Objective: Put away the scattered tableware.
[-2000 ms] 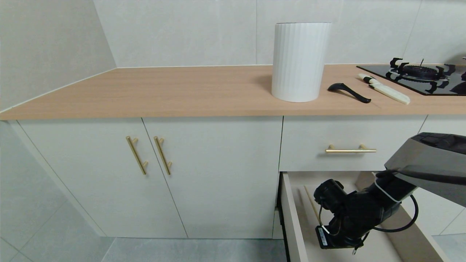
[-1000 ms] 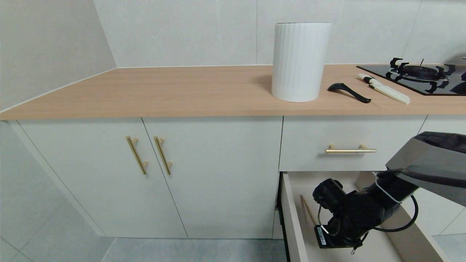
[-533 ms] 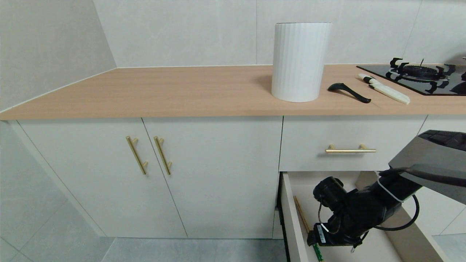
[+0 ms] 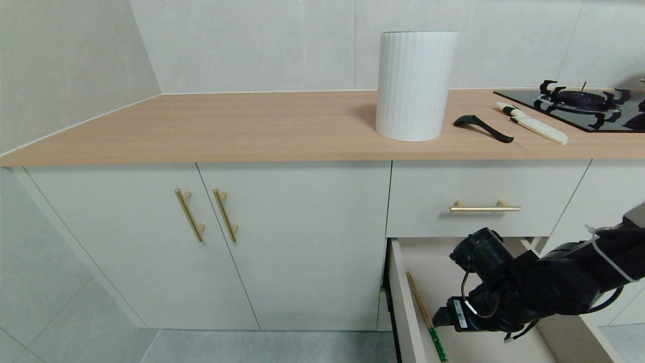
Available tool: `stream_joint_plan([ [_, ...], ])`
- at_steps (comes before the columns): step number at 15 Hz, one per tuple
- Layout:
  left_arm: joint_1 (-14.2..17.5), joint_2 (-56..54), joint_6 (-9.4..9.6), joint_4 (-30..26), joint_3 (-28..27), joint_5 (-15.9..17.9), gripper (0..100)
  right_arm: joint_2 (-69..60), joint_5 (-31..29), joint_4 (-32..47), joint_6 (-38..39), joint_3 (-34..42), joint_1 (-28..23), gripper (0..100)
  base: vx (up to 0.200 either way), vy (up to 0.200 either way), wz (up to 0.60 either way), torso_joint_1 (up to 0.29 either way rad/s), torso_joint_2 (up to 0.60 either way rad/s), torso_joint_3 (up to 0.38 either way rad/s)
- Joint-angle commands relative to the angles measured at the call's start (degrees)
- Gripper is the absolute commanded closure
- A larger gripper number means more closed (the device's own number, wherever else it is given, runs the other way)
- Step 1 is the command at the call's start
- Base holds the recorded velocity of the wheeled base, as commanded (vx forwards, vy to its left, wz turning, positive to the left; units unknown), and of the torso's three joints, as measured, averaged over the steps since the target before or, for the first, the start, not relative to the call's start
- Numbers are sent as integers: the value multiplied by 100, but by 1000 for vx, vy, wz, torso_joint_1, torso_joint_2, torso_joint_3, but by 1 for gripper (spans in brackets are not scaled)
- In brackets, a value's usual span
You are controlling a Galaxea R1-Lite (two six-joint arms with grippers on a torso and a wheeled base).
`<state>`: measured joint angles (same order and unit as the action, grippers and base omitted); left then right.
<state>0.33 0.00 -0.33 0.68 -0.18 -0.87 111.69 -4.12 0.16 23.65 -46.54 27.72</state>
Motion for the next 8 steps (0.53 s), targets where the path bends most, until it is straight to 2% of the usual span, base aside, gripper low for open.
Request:
stream_joint_plan([
  [1,2,0,-2,2,1,-1,0,-499,-124,-7,-10,137,119,0,0,0,0,0,0,0],
  [8,2,0,-2,2,1,-1,0,-1800,-432,2,-247,225,137,0,0,0,0,0,0,0],
])
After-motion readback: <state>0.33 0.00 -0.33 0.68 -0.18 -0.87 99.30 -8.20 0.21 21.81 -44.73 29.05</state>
